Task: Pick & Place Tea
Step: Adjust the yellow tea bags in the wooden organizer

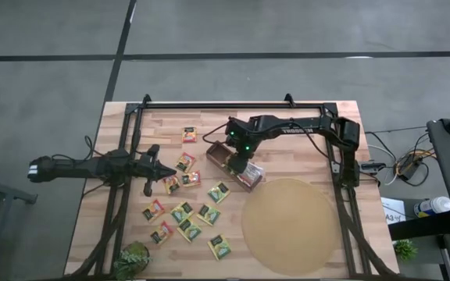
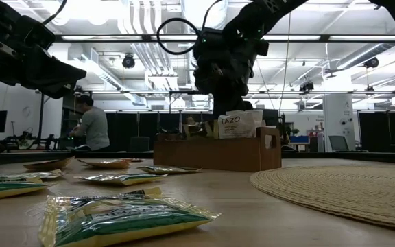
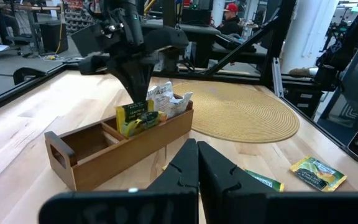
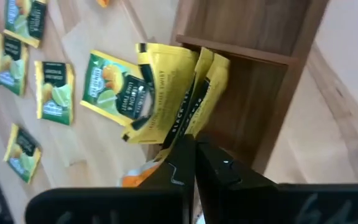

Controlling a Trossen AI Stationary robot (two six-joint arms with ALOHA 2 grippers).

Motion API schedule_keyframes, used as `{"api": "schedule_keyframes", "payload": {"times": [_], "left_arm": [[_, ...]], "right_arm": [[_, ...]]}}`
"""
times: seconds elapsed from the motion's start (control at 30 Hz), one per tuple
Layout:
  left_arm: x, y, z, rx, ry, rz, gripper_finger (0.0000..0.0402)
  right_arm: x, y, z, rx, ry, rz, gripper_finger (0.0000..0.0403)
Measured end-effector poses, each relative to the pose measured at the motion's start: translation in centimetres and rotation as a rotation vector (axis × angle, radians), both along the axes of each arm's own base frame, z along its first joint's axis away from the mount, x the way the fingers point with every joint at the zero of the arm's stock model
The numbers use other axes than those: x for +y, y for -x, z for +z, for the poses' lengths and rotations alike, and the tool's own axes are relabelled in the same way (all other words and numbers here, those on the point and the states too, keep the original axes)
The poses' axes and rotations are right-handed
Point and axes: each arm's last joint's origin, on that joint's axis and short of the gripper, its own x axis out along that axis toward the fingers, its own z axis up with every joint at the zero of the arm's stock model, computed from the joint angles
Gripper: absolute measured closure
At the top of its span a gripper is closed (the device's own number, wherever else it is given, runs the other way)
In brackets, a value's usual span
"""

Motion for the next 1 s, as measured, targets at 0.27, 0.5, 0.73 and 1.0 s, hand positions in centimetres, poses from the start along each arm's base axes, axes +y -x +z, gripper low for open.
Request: {"api": "schedule_keyframes", "payload": {"times": [0.27,0.5,0.73,1.0], "left_arm": [[0.0,0.0,0.0,0.0,0.0,0.0,0.0402],[0.0,0.0,0.0,0.0,0.0,0.0,0.0402],[0.0,0.0,0.0,0.0,0.0,0.0,0.0402],[0.0,0.0,0.0,0.0,0.0,0.0,0.0402]], "right_arm": [[0.8,-0.4,0.1,-0.023,-0.01,0.009,0.0394],[1.6,-0.6,0.2,-0.04,-0.033,0.037,0.0394],[1.6,-0.7,0.2,-0.043,-0.031,0.036,0.0394],[1.6,-0.4,0.8,-0.051,-0.029,0.036,0.0394]]}}
